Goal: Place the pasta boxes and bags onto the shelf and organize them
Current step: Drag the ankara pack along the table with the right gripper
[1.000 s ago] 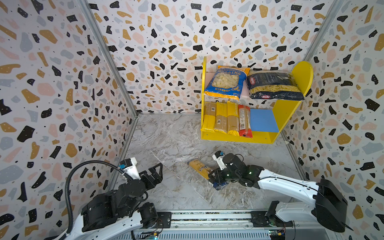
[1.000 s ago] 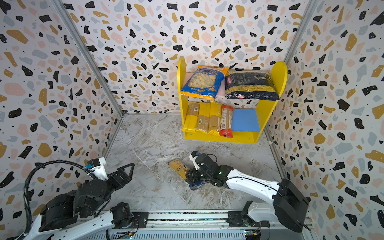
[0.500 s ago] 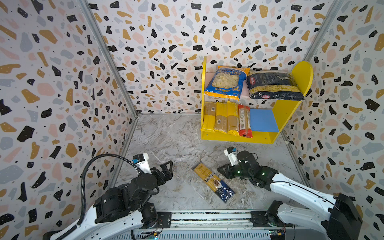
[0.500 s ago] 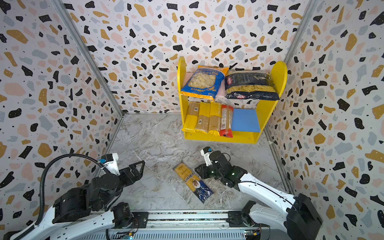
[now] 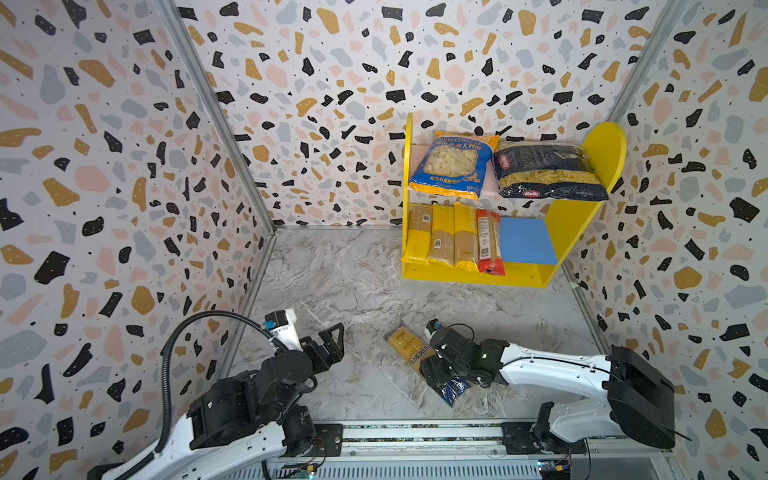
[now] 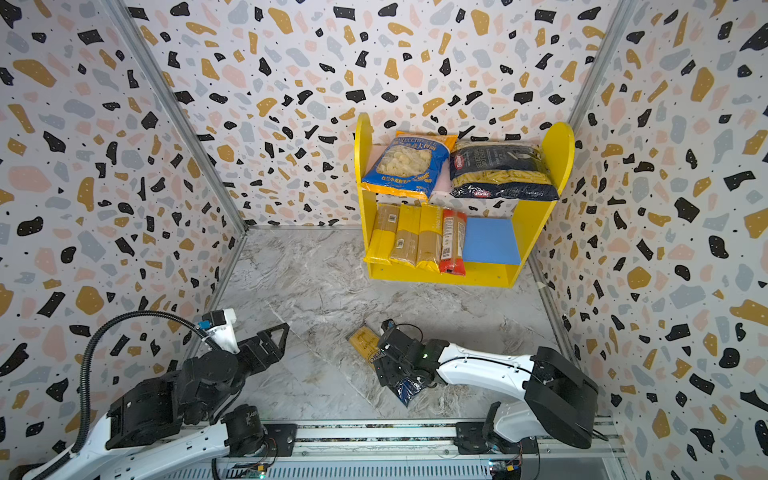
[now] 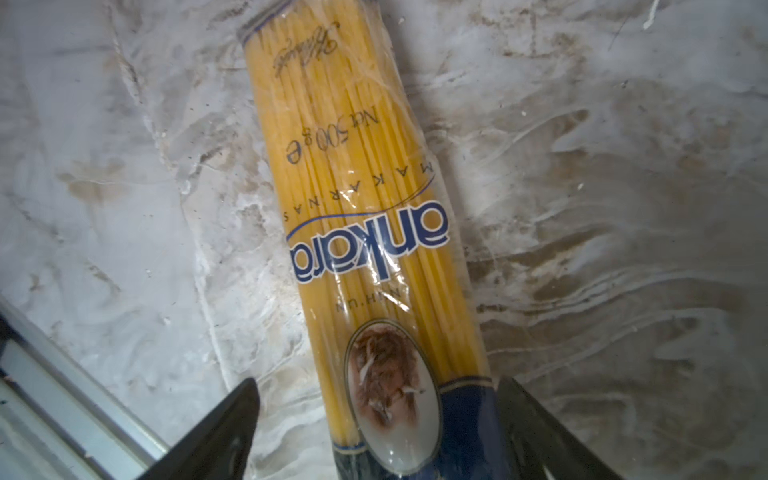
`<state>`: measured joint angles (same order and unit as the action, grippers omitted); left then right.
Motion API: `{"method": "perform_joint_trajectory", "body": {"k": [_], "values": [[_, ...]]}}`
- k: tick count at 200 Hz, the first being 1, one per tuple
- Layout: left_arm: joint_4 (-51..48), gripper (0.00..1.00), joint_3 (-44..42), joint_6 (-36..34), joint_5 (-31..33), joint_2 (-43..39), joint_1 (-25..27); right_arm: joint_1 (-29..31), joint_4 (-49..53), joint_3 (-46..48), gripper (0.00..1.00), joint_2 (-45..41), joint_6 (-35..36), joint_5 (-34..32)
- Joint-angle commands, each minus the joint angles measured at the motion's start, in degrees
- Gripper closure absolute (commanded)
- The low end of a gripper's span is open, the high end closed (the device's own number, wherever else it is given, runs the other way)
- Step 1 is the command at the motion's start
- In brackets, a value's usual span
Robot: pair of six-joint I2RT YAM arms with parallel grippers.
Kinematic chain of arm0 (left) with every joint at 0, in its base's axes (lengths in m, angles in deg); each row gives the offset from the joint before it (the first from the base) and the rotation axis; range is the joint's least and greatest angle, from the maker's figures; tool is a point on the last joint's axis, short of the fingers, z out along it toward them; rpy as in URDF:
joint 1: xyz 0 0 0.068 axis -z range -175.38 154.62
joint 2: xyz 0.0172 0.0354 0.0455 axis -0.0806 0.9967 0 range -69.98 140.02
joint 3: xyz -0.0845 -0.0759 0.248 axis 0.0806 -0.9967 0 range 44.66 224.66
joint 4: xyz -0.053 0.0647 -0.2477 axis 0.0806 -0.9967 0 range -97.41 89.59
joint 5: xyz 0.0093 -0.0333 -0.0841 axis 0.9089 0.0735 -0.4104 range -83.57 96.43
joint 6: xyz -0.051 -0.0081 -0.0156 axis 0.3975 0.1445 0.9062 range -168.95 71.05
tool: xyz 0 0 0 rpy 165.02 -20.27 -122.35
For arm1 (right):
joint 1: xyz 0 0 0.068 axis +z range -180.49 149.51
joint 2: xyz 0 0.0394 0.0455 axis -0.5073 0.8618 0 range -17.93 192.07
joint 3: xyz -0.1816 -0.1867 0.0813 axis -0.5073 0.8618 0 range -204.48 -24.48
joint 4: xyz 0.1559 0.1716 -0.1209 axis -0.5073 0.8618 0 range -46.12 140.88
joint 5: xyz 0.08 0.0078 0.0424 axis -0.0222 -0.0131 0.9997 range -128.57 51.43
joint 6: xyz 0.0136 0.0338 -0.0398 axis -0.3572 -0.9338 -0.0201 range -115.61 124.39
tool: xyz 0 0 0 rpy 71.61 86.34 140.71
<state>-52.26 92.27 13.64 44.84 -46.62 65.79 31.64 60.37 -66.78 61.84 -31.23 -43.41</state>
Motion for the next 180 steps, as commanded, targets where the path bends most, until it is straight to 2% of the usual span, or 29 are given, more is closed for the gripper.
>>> {"method": "perform_joint_trajectory", "body": {"k": [1,63,83,93,110,122,158,180], "values": [[0.15,0.0,-0.57,-0.45,1.47,-0.94,-0.17,0.89,2.06,-2.89,0.09,3.35,1.27,-3.77],[-1.61,0.0,-0.17,-0.32,2.04,-2.27,-0.17,2.13,0.67,-6.21,0.09,11.31,2.21,-3.85],[-1.92,0.0,-0.33,-0.19,2.52,-3.18,-0.17,2.19,1.26,-6.38,0.12,13.3,2.0,-4.39],[-1.85,0.0,-0.49,-0.1,2.54,-3.37,-0.17,2.19,1.62,-6.56,0.2,14.54,1.84,-4.47],[-1.8,0.0,-0.76,-0.1,2.58,-3.41,-0.17,2.27,1.85,-6.72,0.46,16.44,1.61,-4.09],[-1.87,0.0,-0.95,-0.1,2.54,-3.35,-0.17,2.21,1.39,-6.49,0.59,17.21,1.51,-3.48],[-2.69,0.0,-0.82,0.14,2.53,-3.84,-0.17,1.15,-3.4,-3.75,0.78,15.93,1.34,2.32],[-3.38,0.0,-0.42,0.42,2.89,-4.45,-0.17,-2.68,-11.37,1.15,0.88,12.46,0.84,12.37]]}}
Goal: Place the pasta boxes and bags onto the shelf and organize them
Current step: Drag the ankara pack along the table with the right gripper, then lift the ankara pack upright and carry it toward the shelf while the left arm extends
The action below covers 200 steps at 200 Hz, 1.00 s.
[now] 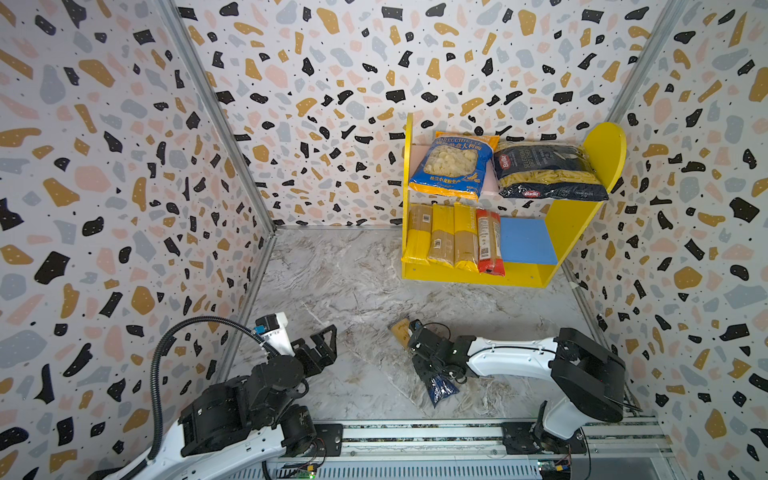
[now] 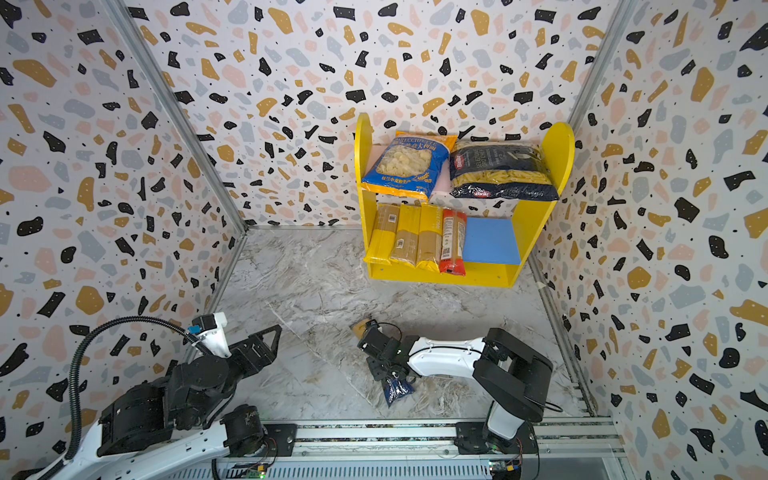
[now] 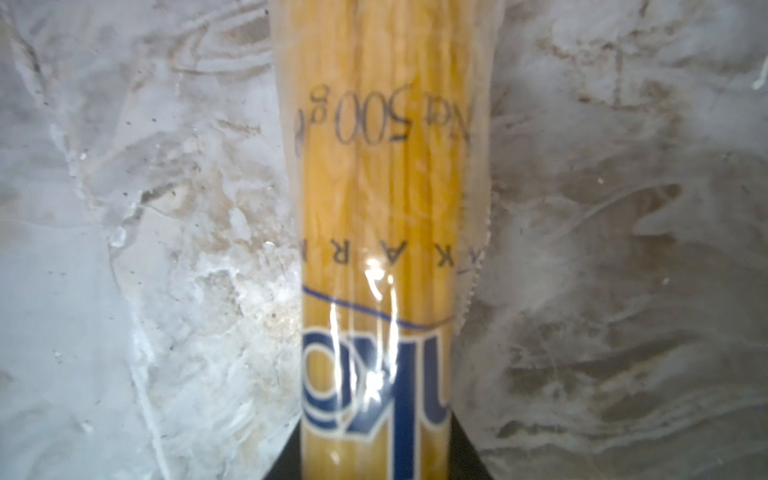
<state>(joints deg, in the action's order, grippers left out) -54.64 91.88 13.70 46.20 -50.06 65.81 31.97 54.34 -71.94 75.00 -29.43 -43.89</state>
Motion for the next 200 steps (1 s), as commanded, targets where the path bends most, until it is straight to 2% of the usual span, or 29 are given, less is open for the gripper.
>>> {"method": "perform_joint_trajectory", "body": {"k": [1,29,49,95,126,150,200], "values": [[-1.02,0.0,0.02,0.4,1.54,-1.07,-0.19,-3.29,-5.83,6.54,0.88,-0.93,-1.01,13.39],[-1.92,0.0,0.49,0.89,1.99,-1.47,-0.19,-9.71,-17.01,14.45,0.92,-6.64,-3.32,26.24],[-2.07,0.0,0.52,0.92,2.0,-1.42,-0.19,-12.15,-19.06,16.1,0.97,-9.71,-3.78,30.28],[-1.4,0.0,1.23,0.81,1.63,-0.2,-0.19,-17.71,-30.17,21.26,0.99,-14.0,-8.87,42.77],[-1.37,0.0,2.22,0.63,1.8,0.77,-0.19,-20.45,-35.08,23.58,1.0,-18.05,-12.4,48.07],[-1.03,0.0,3.29,0.15,1.98,1.88,-0.19,-22.73,-34.32,23.74,1.0,-23.25,-13.51,50.53],[1.6,0.0,5.91,-2.05,1.63,5.98,-0.19,-29.1,-24.97,19.83,1.0,-35.69,-13.31,53.23]]}}
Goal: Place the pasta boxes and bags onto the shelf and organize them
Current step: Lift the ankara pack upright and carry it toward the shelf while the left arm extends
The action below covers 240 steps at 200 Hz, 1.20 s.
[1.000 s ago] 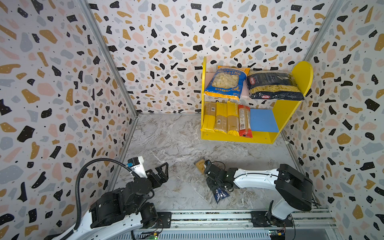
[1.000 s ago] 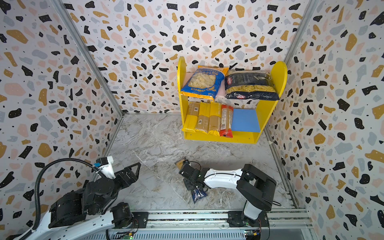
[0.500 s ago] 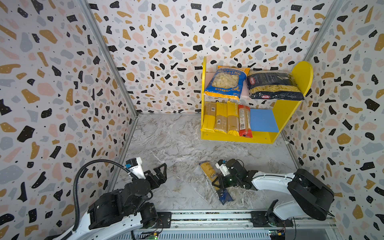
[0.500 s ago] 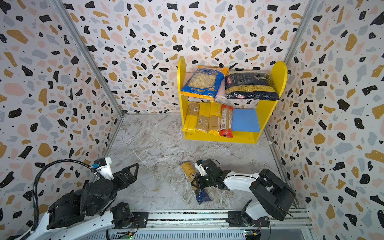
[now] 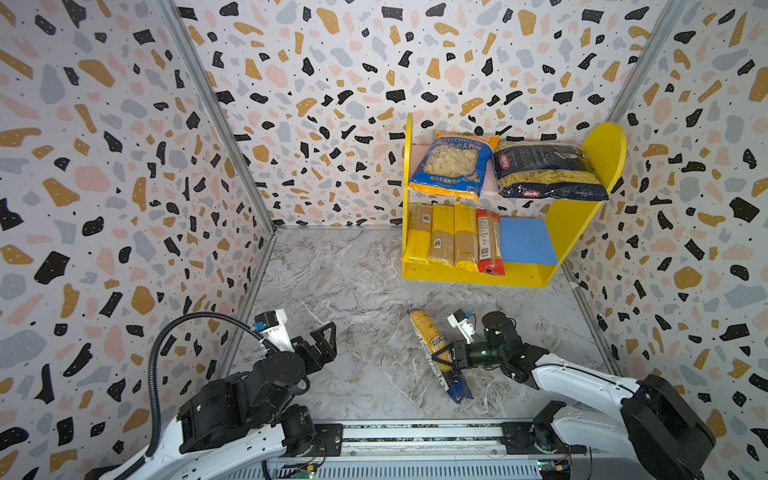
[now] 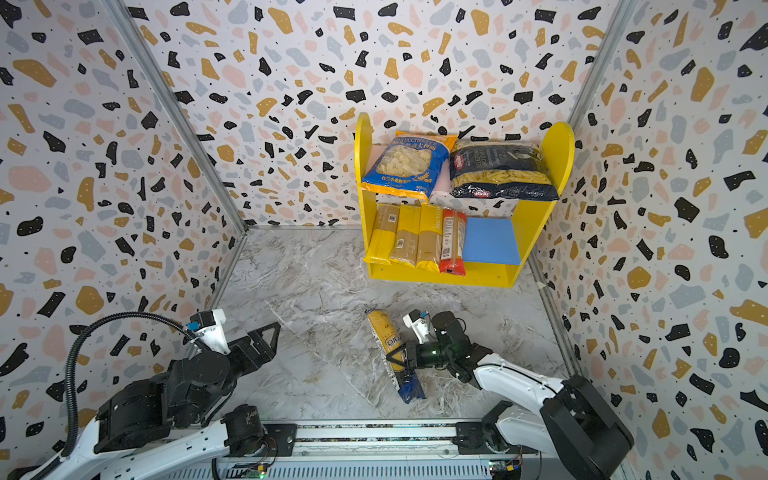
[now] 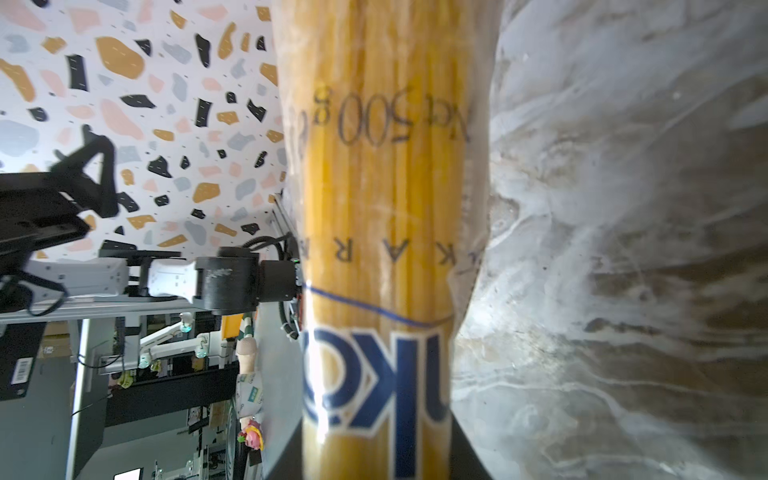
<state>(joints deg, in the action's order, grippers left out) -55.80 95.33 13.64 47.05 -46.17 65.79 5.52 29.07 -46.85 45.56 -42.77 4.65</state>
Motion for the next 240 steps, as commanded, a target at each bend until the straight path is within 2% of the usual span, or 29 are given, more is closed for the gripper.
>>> {"method": "perform_joint_trajectory", "body": {"k": [1,35,62,109,148,198,240], "values": [[2.84,0.0,2.52,-2.05,0.78,2.19,-0.17,-2.85,0.57,-5.37,1.0,-6.43,0.13,4.68],[7.47,0.0,3.59,-5.62,-1.27,7.06,-0.17,-10.98,10.6,-9.61,1.0,-12.06,3.21,5.01],[12.67,0.0,4.7,-9.61,-4.48,14.01,-0.17,-19.04,15.63,-12.38,1.0,-13.52,5.6,7.35],[23.14,0.0,8.12,-16.12,-11.7,25.84,-0.17,-31.71,20.61,-19.62,1.0,-10.53,8.34,11.57],[27.65,0.0,10.14,-18.41,-14.55,30.63,-0.17,-40.19,21.83,-26.65,1.0,-5.91,9.08,14.14],[30.05,0.0,10.32,-19.51,-16.87,32.8,-0.17,-46.8,20.74,-34.94,1.0,3.38,9.86,14.29],[31.07,0.0,10.5,-20.81,-16.16,33.6,-0.17,-48.34,21.82,-43.67,1.0,12.74,11.82,12.06]]}}
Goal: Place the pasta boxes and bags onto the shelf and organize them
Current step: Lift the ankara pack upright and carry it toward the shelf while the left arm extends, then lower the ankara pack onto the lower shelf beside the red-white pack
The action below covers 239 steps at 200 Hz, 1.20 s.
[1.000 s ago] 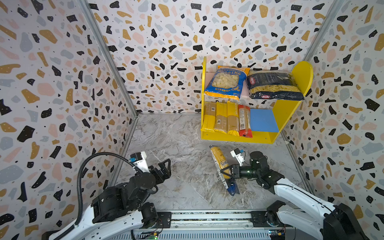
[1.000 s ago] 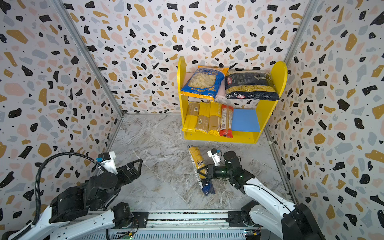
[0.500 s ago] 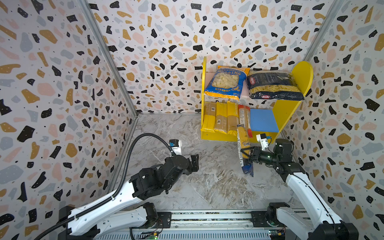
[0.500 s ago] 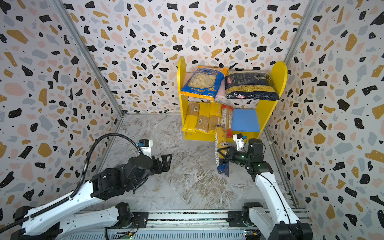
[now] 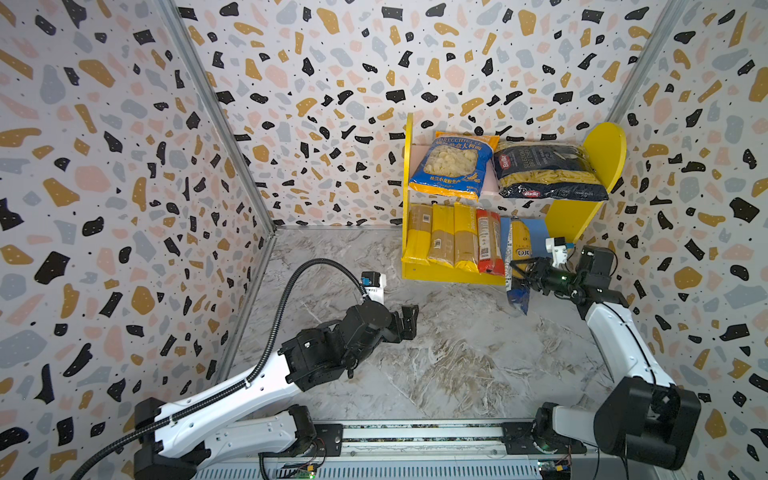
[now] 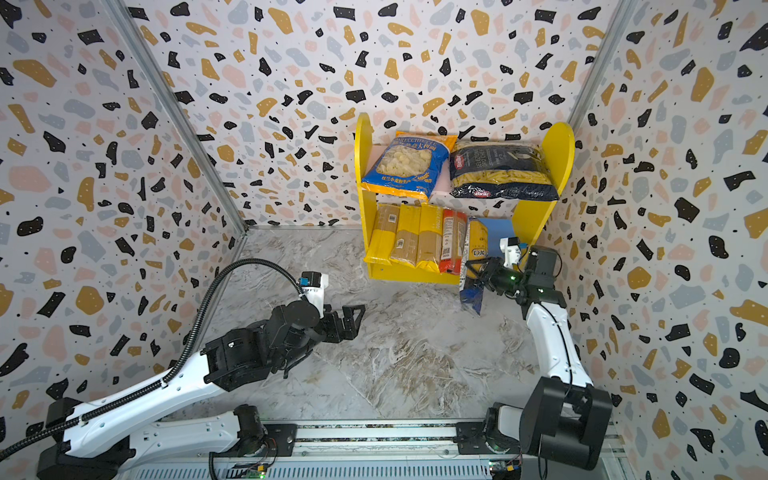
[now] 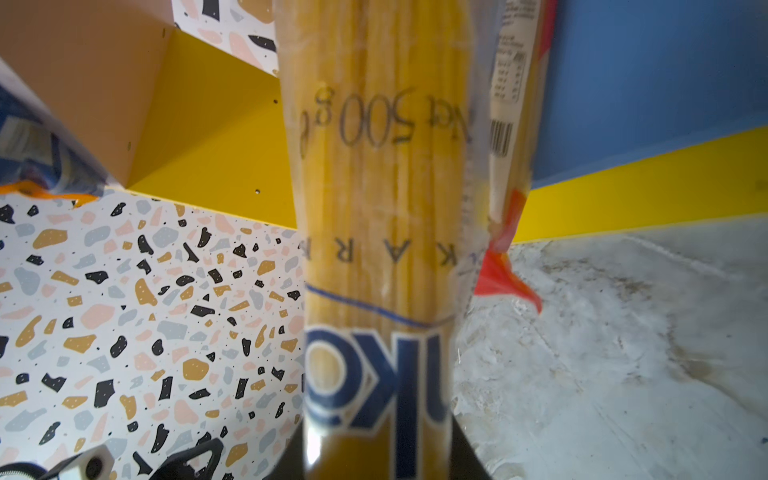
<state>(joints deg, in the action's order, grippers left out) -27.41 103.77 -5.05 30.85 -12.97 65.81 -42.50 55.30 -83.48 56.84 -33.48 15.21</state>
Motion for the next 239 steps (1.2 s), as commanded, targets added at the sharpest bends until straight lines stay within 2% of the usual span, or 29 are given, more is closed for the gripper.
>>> {"method": "perform_joint_trajectory", "body": {"k": [1,141,239], "values": [[2.62,0.0,2.11,-2.18,0.07,0.47,-0.19,-0.31,-4.49,-7.2,1.0,1.67,2.49,1.5],[4.5,0.0,2.5,-7.07,0.98,9.54,-0.28,-0.25,-1.51,-29.21,0.99,24.51,8.25,-8.04],[4.7,0.01,2.87,-8.13,1.68,12.96,-0.8,1.85,-0.79,-36.69,0.97,31.97,10.37,-14.24]]}}
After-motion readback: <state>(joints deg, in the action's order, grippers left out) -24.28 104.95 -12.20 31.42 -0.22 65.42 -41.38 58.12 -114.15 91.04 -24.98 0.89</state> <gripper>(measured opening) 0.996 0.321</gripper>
